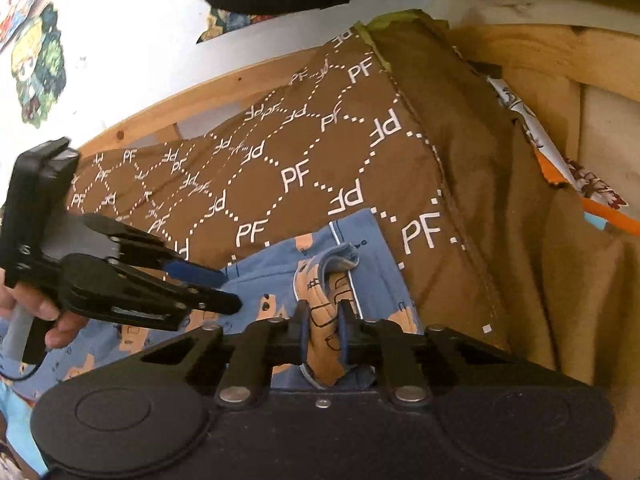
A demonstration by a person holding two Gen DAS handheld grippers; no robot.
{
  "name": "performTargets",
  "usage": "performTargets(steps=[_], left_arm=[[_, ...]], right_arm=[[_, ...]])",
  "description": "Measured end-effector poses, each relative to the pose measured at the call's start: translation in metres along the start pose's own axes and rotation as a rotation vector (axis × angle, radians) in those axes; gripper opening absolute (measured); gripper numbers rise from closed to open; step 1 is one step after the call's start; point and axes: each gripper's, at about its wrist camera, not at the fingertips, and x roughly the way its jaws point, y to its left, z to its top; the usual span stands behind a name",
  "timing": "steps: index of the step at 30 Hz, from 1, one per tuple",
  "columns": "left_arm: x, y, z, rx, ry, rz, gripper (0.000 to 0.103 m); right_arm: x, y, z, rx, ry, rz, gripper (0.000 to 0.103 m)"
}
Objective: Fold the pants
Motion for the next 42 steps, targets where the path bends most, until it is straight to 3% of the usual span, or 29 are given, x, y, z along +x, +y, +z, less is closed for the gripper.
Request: performTargets(steps=[1, 2, 6, 11, 15, 18, 22, 25, 26, 27, 29, 33, 34, 35, 36, 38, 42], left_arm=[[0.0, -0.002, -0.001, 0.001, -0.005, 0.006, 0.008], [-0.002, -0.003, -0.001, -0.003, -0.008, 0.012, 0.006], [-0.013, -0.006, 0.0, -0.038, -0.045, 0.058, 0.003], [-0.034, -0.014, 0.003, -0.077, -0.174, 0.144, 0.002], [-0.017, -0.021, 0.008, -0.068, -0.169, 0.192, 0.003], [0.005, -0.022, 0.009, -0.082, -0.118, 0.191, 0.003], [0.008, -0.022, 0.002, -0.078, -0.133, 0.196, 0.005], [-0.002, -0.018, 0.001, -0.103, -0.131, 0.185, 0.011], [-0.006, -0.017, 0.0, -0.111, -0.131, 0.185, 0.011], [-0.013, -0.016, -0.001, -0.123, -0.133, 0.186, 0.012], [-0.024, -0.014, -0.006, -0.154, -0.137, 0.197, 0.021], [-0.058, -0.014, -0.028, -0.198, -0.142, 0.204, 0.041], [-0.066, -0.015, -0.035, -0.203, -0.138, 0.204, 0.042], [-0.073, -0.016, -0.043, -0.208, -0.131, 0.206, 0.042], [-0.08, -0.018, -0.053, -0.218, -0.12, 0.212, 0.043], [-0.091, -0.02, -0.07, -0.233, -0.091, 0.218, 0.043], [-0.112, -0.021, -0.095, -0.248, -0.053, 0.267, 0.043]], right_arm=[[0.0, 0.001, 0.0, -0.009, -0.001, -0.005, 0.015], [-0.001, 0.003, 0.0, -0.021, -0.005, -0.011, 0.014], [-0.008, 0.011, 0.0, -0.068, -0.046, -0.034, 0.011], [-0.026, 0.028, 0.001, -0.181, -0.172, -0.112, 0.01], [-0.013, 0.025, 0.001, -0.198, -0.131, -0.166, 0.012], [-0.003, 0.015, 0.001, -0.152, -0.063, -0.146, 0.022], [-0.006, 0.001, 0.0, -0.064, -0.033, -0.101, 0.039], [-0.007, -0.004, 0.001, -0.029, -0.012, -0.084, 0.04], [-0.007, -0.004, 0.001, -0.03, -0.008, -0.083, 0.033], [-0.007, -0.002, 0.001, -0.039, -0.005, -0.086, 0.021], [-0.009, 0.001, 0.001, -0.061, -0.004, -0.099, 0.01], [-0.018, 0.005, 0.003, -0.091, 0.01, -0.181, 0.01], [-0.018, 0.004, 0.002, -0.087, 0.018, -0.19, 0.011], [-0.015, 0.004, 0.002, -0.092, 0.028, -0.208, 0.021], [-0.015, 0.004, 0.001, -0.097, 0.018, -0.224, 0.036], [-0.02, 0.007, 0.002, -0.115, -0.03, -0.262, 0.057], [-0.025, 0.01, 0.002, -0.132, -0.029, -0.282, 0.059]])
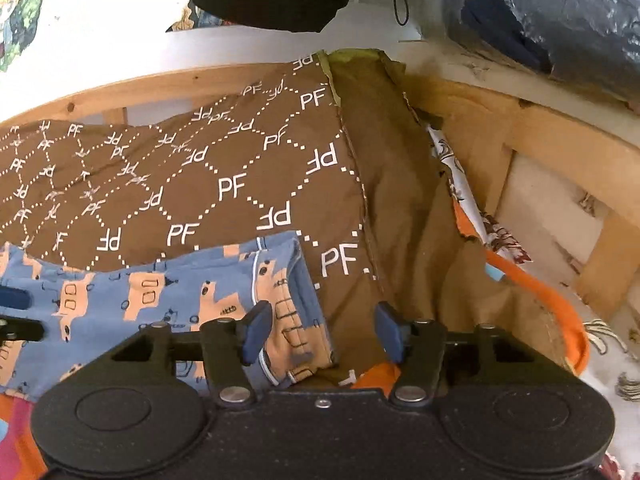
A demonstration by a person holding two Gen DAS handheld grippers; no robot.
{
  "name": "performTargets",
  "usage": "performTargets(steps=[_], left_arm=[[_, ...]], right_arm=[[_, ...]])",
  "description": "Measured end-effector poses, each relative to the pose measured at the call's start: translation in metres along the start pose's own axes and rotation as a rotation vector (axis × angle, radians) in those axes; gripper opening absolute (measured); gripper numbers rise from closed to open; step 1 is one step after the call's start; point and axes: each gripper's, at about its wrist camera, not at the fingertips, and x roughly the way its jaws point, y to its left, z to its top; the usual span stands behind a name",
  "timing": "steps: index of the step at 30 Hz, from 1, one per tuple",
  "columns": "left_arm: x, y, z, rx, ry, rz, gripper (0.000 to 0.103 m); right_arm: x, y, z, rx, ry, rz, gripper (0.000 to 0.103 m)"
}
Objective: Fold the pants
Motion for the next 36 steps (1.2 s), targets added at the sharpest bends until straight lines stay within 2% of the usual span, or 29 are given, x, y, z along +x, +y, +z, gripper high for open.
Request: performTargets(steps=[2, 4, 6, 8, 9, 12, 14, 17, 19, 20, 21, 22, 25, 26, 27, 29, 30, 31, 34, 36], left_arm=[[-0.009, 0.006, -0.008, -0.027, 0.005, -0.006, 0.045], [-0.017, 0.008, -0.016, -0.046, 0.008, -0.025, 0.049], [-0.021, 0.009, -0.023, -0.04, 0.003, -0.035, 0.051], [-0.022, 0.008, -0.029, -0.027, 0.003, -0.037, 0.051], [-0.022, 0.009, -0.032, -0.027, 0.004, -0.039, 0.051], [-0.023, 0.014, -0.038, -0.054, 0.014, -0.056, 0.053], [-0.026, 0.02, -0.043, -0.075, 0.018, -0.066, 0.055], [-0.03, 0.029, -0.051, -0.09, 0.025, -0.061, 0.056], [-0.032, 0.037, -0.056, -0.116, 0.032, -0.051, 0.057], [-0.032, 0.041, -0.058, -0.135, 0.038, -0.047, 0.058], [-0.032, 0.045, -0.059, -0.157, 0.045, -0.044, 0.058], [-0.031, 0.049, -0.061, -0.175, 0.05, -0.042, 0.058], [-0.028, 0.056, -0.063, -0.209, 0.052, -0.037, 0.058], [-0.028, 0.057, -0.062, -0.21, 0.046, -0.036, 0.058], [-0.03, 0.058, -0.062, -0.207, 0.036, -0.033, 0.058], [-0.035, 0.059, -0.062, -0.189, 0.008, -0.024, 0.063], [-0.038, 0.06, -0.061, -0.178, -0.006, -0.018, 0.065], [-0.041, 0.061, -0.061, -0.169, -0.019, -0.008, 0.068], [-0.048, 0.07, -0.057, -0.142, -0.06, 0.051, 0.069], [-0.049, 0.083, -0.052, -0.147, -0.077, 0.099, 0.07]], right_arm=[[-0.001, -0.003, 0.0, 0.037, 0.022, 0.061, 0.059], [-0.002, -0.003, 0.001, 0.054, 0.035, 0.102, 0.053], [0.002, 0.003, 0.001, 0.034, 0.062, 0.095, 0.02], [0.003, 0.008, 0.001, 0.019, 0.072, 0.087, 0.014], [0.0, 0.01, 0.002, 0.01, 0.067, 0.077, 0.005], [-0.012, 0.014, 0.014, 0.011, 0.055, 0.067, 0.006], [-0.011, 0.014, 0.018, 0.004, 0.093, 0.038, 0.009], [0.0, 0.011, 0.015, -0.064, 0.178, -0.01, 0.032], [-0.001, 0.009, 0.019, -0.094, 0.162, 0.009, 0.04], [0.001, 0.009, 0.026, -0.101, 0.157, 0.034, 0.051], [0.003, 0.01, 0.033, -0.114, 0.15, 0.05, 0.057], [0.009, 0.012, 0.042, -0.133, 0.14, 0.06, 0.057], [0.044, 0.019, 0.063, -0.167, 0.172, 0.079, 0.053], [0.058, 0.02, 0.067, -0.156, 0.197, 0.091, 0.04], [0.07, 0.02, 0.069, -0.142, 0.227, 0.107, 0.02], [0.083, 0.021, 0.07, -0.127, 0.252, 0.115, 0.011], [0.083, 0.021, 0.072, -0.131, 0.236, 0.125, 0.006], [0.079, 0.021, 0.075, -0.135, 0.21, 0.126, 0.004], [0.063, 0.026, 0.083, -0.169, 0.078, 0.101, 0.003], [0.068, 0.033, 0.082, -0.209, 0.078, 0.084, 0.006]])
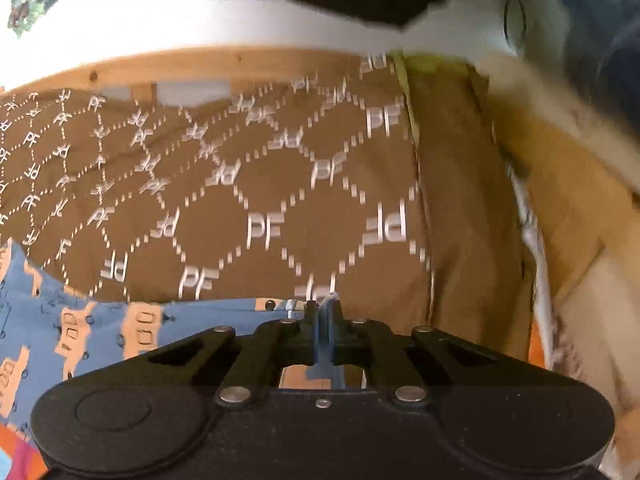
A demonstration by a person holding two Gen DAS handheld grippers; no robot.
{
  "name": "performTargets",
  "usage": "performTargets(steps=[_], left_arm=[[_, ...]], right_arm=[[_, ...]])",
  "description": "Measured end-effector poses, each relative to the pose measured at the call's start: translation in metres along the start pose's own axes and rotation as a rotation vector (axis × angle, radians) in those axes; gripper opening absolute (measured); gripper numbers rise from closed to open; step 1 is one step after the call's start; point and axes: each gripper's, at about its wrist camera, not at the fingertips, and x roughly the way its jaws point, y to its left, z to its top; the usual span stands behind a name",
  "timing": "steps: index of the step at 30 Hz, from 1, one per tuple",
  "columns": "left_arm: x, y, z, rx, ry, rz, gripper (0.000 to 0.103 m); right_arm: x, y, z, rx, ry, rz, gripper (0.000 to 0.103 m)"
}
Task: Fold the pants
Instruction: 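Open both grippers and release the folded pants, then smooth the folded pants with the left gripper while the right gripper presses the fabric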
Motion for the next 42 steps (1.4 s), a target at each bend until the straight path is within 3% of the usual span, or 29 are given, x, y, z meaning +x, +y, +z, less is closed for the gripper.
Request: performTargets(steps=[1, 3, 5, 7, 10, 13, 15, 16, 17, 20, 23, 25, 28, 30, 31, 32, 36, 42], left_arm=[[0.002, 0.008, 0.005, -0.004, -0.005, 0.025, 0.071], [0.006, 0.025, 0.017, 0.0, -0.021, 0.08, 0.073], [0.015, 0.045, 0.028, 0.028, -0.037, 0.131, 0.076], [0.032, 0.065, 0.04, 0.061, -0.012, 0.155, 0.076], [0.062, 0.089, 0.051, 0.093, 0.058, 0.111, 0.076], [0.09, 0.098, 0.057, 0.08, 0.167, 0.083, 0.074], [0.099, 0.099, 0.055, 0.047, 0.186, 0.07, 0.05], [0.104, 0.098, 0.055, 0.038, 0.207, 0.043, 0.013], [0.107, 0.095, 0.055, 0.038, 0.227, 0.027, 0.005], [0.106, 0.089, 0.055, 0.064, 0.195, 0.071, 0.003], [0.106, 0.096, 0.058, -0.024, 0.159, 0.129, 0.002], [0.113, 0.097, 0.057, -0.038, 0.163, 0.169, 0.001], [0.118, 0.088, 0.056, -0.035, 0.168, 0.212, 0.003], [0.111, 0.083, 0.056, -0.038, 0.159, 0.232, 0.017], [0.104, 0.079, 0.055, -0.035, 0.152, 0.232, 0.04], [0.094, 0.076, 0.051, -0.036, 0.132, 0.218, 0.054], [0.052, 0.062, 0.026, 0.011, 0.077, 0.109, 0.056], [0.007, 0.018, -0.025, 0.239, 0.108, -0.118, 0.056]], right_arm=[[0.008, 0.005, -0.002, -0.039, 0.039, -0.014, 0.011], [0.019, 0.013, -0.008, -0.08, 0.098, -0.082, 0.04], [0.007, 0.022, -0.011, -0.081, 0.024, -0.138, 0.054], [-0.004, 0.038, -0.01, -0.076, -0.045, -0.123, 0.057], [-0.007, 0.073, -0.005, -0.093, -0.077, 0.04, 0.057], [-0.003, 0.117, -0.005, -0.118, -0.049, 0.32, 0.055], [0.0, 0.151, -0.012, -0.154, -0.019, 0.454, 0.047], [0.0, 0.167, -0.015, -0.179, -0.014, 0.49, 0.045], [0.0, 0.181, -0.02, -0.208, -0.013, 0.52, 0.042], [-0.008, 0.203, -0.027, -0.259, -0.011, 0.583, 0.041], [-0.017, 0.211, -0.041, -0.338, 0.001, 0.589, 0.042], [-0.014, 0.214, -0.057, -0.388, 0.035, 0.553, 0.042], [-0.015, 0.198, -0.063, -0.291, 0.043, 0.564, 0.043], [-0.024, 0.189, -0.062, -0.283, 0.015, 0.531, 0.055], [-0.029, 0.185, -0.063, -0.289, 0.0, 0.518, 0.056], [-0.035, 0.181, -0.064, -0.297, -0.017, 0.513, 0.057], [-0.054, 0.176, -0.072, -0.38, -0.049, 0.503, 0.053], [-0.074, 0.196, -0.089, -0.583, -0.083, 0.481, 0.045]])
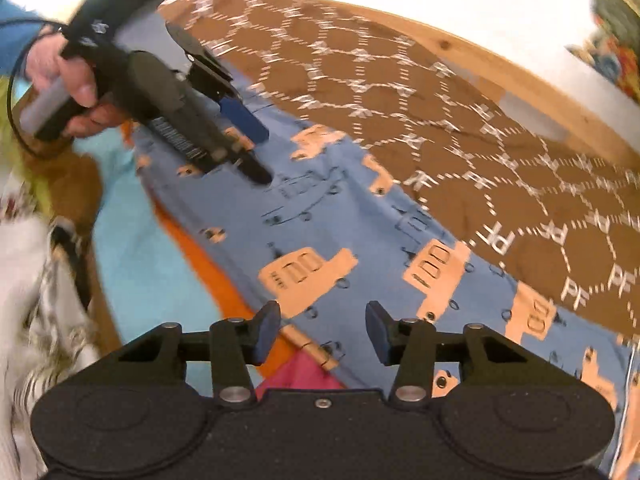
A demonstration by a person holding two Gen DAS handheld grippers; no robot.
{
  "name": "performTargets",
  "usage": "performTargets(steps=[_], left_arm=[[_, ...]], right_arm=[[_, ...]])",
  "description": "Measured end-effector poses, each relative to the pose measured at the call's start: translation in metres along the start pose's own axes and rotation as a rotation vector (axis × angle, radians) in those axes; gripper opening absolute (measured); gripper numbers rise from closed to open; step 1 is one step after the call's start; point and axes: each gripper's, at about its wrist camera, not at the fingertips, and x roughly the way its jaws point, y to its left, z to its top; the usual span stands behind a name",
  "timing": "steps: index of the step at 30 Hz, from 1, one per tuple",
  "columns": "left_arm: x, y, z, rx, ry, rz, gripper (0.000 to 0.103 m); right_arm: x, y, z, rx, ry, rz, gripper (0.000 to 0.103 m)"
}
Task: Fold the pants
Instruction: 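Smooth the folded pants with the left gripper while the right gripper presses the fabric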
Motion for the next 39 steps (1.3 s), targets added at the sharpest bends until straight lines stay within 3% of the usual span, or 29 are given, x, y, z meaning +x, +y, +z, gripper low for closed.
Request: performTargets(steps=[3, 5, 6, 7, 8, 9, 11, 12, 17, 20, 23, 31, 36, 39], left_arm=[[-0.001, -0.027, -0.014, 0.125, 0.028, 0.002, 0.052], [0.0, -0.034, -0.016, 0.151, 0.025, 0.017, 0.045], [0.0, -0.035, -0.015, 0.146, 0.033, 0.007, 0.04], [0.002, -0.033, -0.012, 0.13, 0.041, -0.015, 0.025], [0.003, -0.032, -0.01, 0.113, 0.052, -0.034, 0.011], [0.004, -0.032, -0.01, 0.107, 0.06, -0.041, 0.007], [0.002, -0.034, -0.01, 0.122, 0.06, -0.047, 0.0], [0.001, -0.035, -0.011, 0.126, 0.061, -0.051, 0.0], [-0.003, -0.036, -0.012, 0.114, 0.055, -0.069, 0.0], [-0.005, -0.037, -0.012, 0.127, 0.066, -0.081, 0.005], [-0.005, -0.038, -0.014, 0.153, 0.068, -0.072, 0.009], [-0.003, -0.036, -0.014, 0.129, 0.067, -0.063, 0.011], [-0.002, -0.036, -0.013, 0.109, 0.07, -0.066, 0.005], [-0.003, -0.036, -0.012, 0.108, 0.07, -0.069, 0.0]], right_arm=[[0.005, 0.006, -0.002, -0.035, 0.015, -0.031, 0.039], [0.005, 0.004, -0.002, -0.014, 0.012, -0.029, 0.038], [0.006, 0.003, -0.003, -0.009, 0.013, -0.031, 0.038], [0.007, 0.003, -0.004, -0.014, 0.017, -0.035, 0.036], [0.009, 0.004, -0.006, -0.022, 0.026, -0.038, 0.029], [0.012, 0.005, -0.008, -0.026, 0.035, -0.035, 0.017], [0.013, 0.008, -0.01, -0.036, 0.041, -0.031, 0.01], [0.012, 0.009, -0.01, -0.05, 0.04, -0.033, 0.001], [0.006, 0.008, -0.008, -0.033, 0.026, -0.032, 0.0], [0.003, 0.009, -0.007, -0.048, 0.009, -0.031, 0.005], [0.007, 0.013, -0.009, -0.071, 0.027, -0.033, 0.017], [0.013, 0.018, -0.009, -0.077, 0.014, -0.055, 0.017], [0.013, 0.022, -0.007, -0.08, -0.002, -0.045, 0.0], [0.009, 0.02, -0.006, -0.066, -0.012, -0.039, 0.0]])
